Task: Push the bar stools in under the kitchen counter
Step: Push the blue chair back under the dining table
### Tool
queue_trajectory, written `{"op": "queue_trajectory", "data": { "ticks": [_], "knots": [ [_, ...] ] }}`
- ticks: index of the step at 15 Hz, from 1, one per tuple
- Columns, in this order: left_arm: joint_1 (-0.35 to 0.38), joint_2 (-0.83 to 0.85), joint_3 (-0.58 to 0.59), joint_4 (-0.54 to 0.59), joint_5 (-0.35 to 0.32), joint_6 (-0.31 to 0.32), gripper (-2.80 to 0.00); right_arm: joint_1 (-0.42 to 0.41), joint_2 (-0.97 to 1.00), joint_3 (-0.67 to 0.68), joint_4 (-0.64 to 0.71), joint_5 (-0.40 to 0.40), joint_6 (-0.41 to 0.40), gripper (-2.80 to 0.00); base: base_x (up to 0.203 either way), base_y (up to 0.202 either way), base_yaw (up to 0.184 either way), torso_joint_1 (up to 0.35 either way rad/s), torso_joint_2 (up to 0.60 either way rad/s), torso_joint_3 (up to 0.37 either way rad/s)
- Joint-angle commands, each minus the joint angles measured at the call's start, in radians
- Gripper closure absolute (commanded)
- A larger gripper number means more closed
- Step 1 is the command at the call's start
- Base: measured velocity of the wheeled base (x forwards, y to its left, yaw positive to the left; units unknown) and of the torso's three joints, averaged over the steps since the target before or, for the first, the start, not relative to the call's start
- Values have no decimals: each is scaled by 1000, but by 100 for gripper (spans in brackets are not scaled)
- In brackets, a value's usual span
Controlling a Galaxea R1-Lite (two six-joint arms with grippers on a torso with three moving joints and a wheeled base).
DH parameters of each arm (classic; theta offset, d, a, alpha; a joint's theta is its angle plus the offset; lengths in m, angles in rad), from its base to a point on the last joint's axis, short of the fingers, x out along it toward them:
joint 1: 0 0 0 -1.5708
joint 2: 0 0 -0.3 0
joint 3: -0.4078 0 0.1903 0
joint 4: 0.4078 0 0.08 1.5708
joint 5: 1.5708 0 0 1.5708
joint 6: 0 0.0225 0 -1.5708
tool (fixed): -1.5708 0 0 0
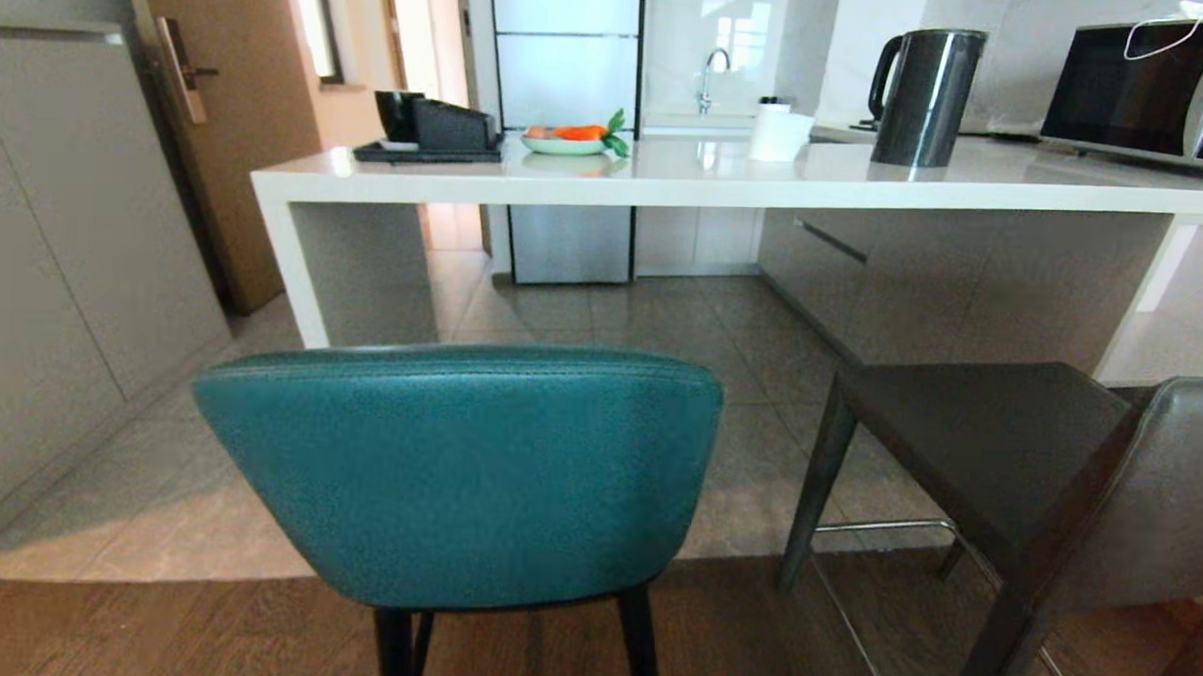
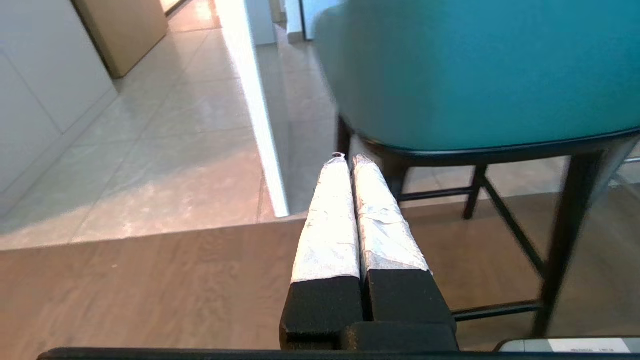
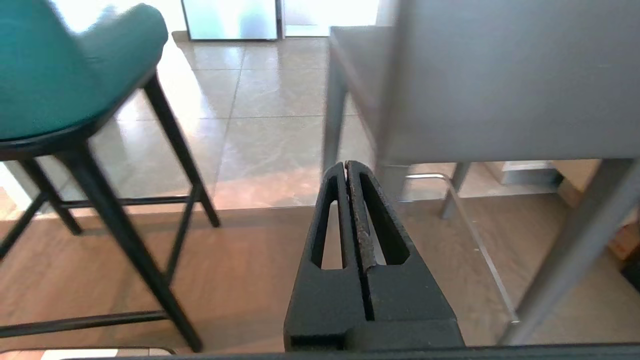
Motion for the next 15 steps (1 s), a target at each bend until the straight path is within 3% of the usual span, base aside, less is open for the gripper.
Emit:
{"op": "queue_trajectory", "data": {
  "ticks": [1, 8, 15],
  "knots": [
    [1, 1, 3, 0, 0, 1, 0, 0, 2, 5, 0, 0, -1, 0, 0, 200, -3, 7, 2, 7],
    [1, 1, 3, 0, 4, -11, 0, 0, 2, 5, -1, 0, -1, 0, 0, 184, -3, 2, 2, 3],
    [1, 1, 3, 0, 7, -14, 0, 0, 2, 5, 0, 0, 1, 0, 0, 10, -1, 0, 0, 0]
  ]
}}
